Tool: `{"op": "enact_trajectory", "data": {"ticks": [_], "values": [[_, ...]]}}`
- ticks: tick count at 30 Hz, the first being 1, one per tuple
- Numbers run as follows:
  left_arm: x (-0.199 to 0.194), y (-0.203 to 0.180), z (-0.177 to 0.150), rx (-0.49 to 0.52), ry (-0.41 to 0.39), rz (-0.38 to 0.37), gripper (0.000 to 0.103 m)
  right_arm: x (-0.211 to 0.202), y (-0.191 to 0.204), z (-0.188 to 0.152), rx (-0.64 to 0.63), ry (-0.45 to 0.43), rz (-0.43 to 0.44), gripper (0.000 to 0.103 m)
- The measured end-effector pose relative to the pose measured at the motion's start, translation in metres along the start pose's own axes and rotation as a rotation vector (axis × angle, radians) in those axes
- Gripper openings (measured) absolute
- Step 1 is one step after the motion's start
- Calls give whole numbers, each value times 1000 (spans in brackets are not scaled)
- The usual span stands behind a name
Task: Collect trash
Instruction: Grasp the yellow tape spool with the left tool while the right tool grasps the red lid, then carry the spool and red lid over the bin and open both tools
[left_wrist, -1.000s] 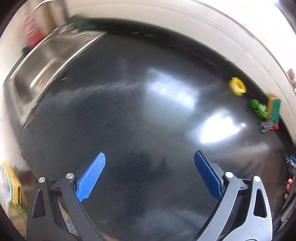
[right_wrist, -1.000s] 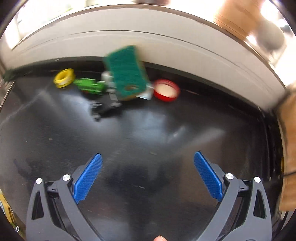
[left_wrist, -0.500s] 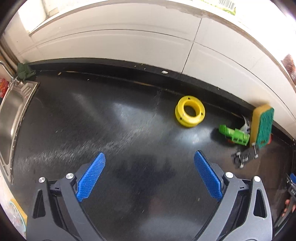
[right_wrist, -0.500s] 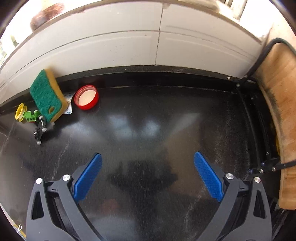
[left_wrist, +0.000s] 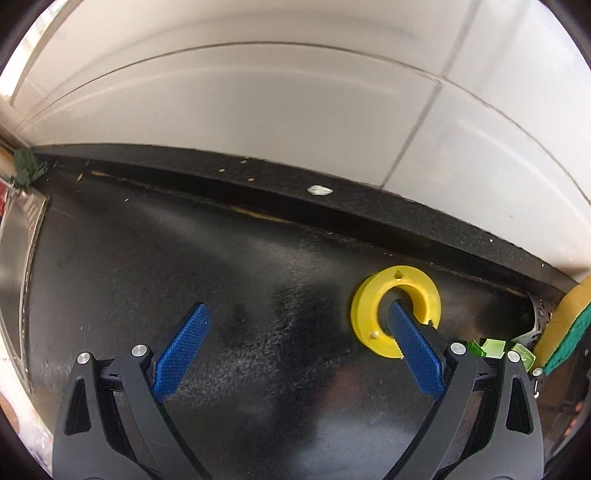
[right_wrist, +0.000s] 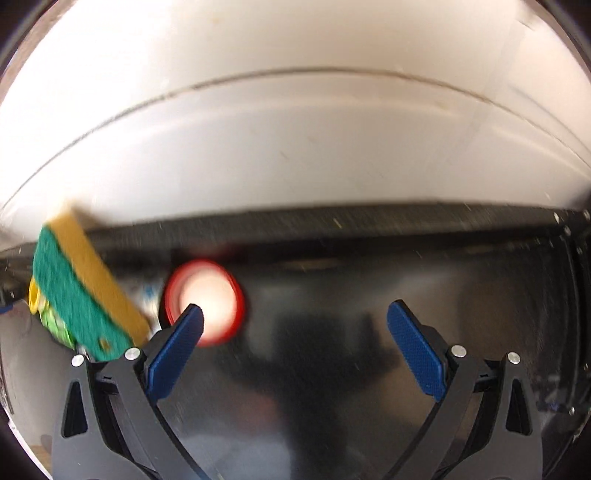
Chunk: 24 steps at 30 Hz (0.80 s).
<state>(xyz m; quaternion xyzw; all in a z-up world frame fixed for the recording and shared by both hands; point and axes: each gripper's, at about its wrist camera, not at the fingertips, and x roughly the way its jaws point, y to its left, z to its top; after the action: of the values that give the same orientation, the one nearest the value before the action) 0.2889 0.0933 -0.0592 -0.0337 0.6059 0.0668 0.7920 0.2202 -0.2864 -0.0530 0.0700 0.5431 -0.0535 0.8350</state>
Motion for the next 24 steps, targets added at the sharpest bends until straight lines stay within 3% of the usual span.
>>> {"op": "enact_trajectory", "data": {"ticks": [5,10,15,17,18,19,20,21,22,24], "values": [[21,-18,-4,61,48,25,94,20,19,5,-61,35,-81,96],[28,-17,1,38,52,-16,98,22,12,-3,32,12,-22,98],[29,-9,-2,28,41,-37,98,20,16,-20,-34,-23,4,98],[23,-2,-23,71,27,-49,98,15,13,-29,-71,-23,24,98],[21,-2,-28,98,7,-57,97,15,12,-29,-88,-22,31,94],[18,-1,-33,105,-10,-60,90,12,10,-34,-101,-27,42,85],[14,-2,-39,111,-25,-60,81,4,11,-37,-117,-42,71,38],[5,-2,-44,118,-39,-59,43,-2,7,-40,-110,-32,97,12],[-1,-4,-48,127,-27,-35,14,-4,3,-42,-79,-11,103,10],[-5,-1,-58,96,22,-100,14,-6,-10,-51,-28,-5,125,6]]}}
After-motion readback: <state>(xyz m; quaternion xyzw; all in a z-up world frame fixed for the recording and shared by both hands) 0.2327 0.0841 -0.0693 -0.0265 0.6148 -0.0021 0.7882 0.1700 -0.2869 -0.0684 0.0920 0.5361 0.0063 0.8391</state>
